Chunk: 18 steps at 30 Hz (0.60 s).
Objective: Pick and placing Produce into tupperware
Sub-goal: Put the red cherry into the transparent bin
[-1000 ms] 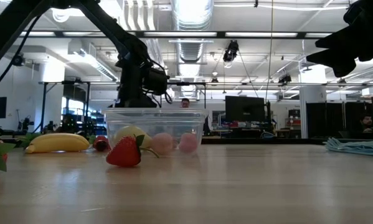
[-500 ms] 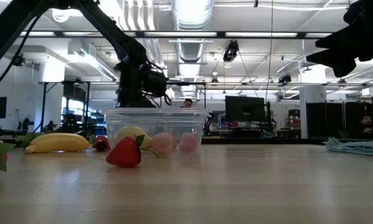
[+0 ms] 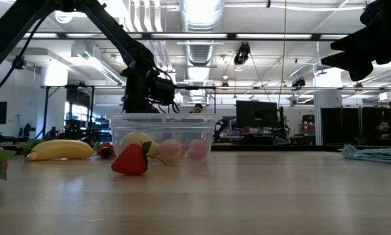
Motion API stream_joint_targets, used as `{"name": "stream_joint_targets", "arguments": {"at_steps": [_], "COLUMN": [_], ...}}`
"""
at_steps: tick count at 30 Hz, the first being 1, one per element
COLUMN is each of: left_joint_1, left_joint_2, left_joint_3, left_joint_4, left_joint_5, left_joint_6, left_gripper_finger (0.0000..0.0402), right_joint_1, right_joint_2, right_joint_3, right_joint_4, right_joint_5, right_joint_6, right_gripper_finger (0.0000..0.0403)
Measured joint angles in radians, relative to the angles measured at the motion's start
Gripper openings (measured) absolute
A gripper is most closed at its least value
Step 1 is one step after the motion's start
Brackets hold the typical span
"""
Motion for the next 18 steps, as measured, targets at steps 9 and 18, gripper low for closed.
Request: {"name": "stream_joint_targets", "arguments": {"at_steps": [9,18], "left_joint_1": [0.000,-0.024], "left_joint_2": [0.000,-0.053], "left_joint_3": [0.002,0.041], "left_joint_4": [0.000,-0.053], "left_joint_5": [0.000,0.009], "left_joint_6": [0.000,-0.003], "left_gripper_finger": [0.0098,0.0081], "right_joint_1": [0.000,0.000], "right_joint_2": [0.000,0.000], "right_joint_3": [0.000,0.000], "right_joint_4": [0.000,0.000], "right_joint_5": [0.000,0.000], "right_joint_6": [0.000,0.000], "right_gripper_finger": [0.0233,0.0233]}}
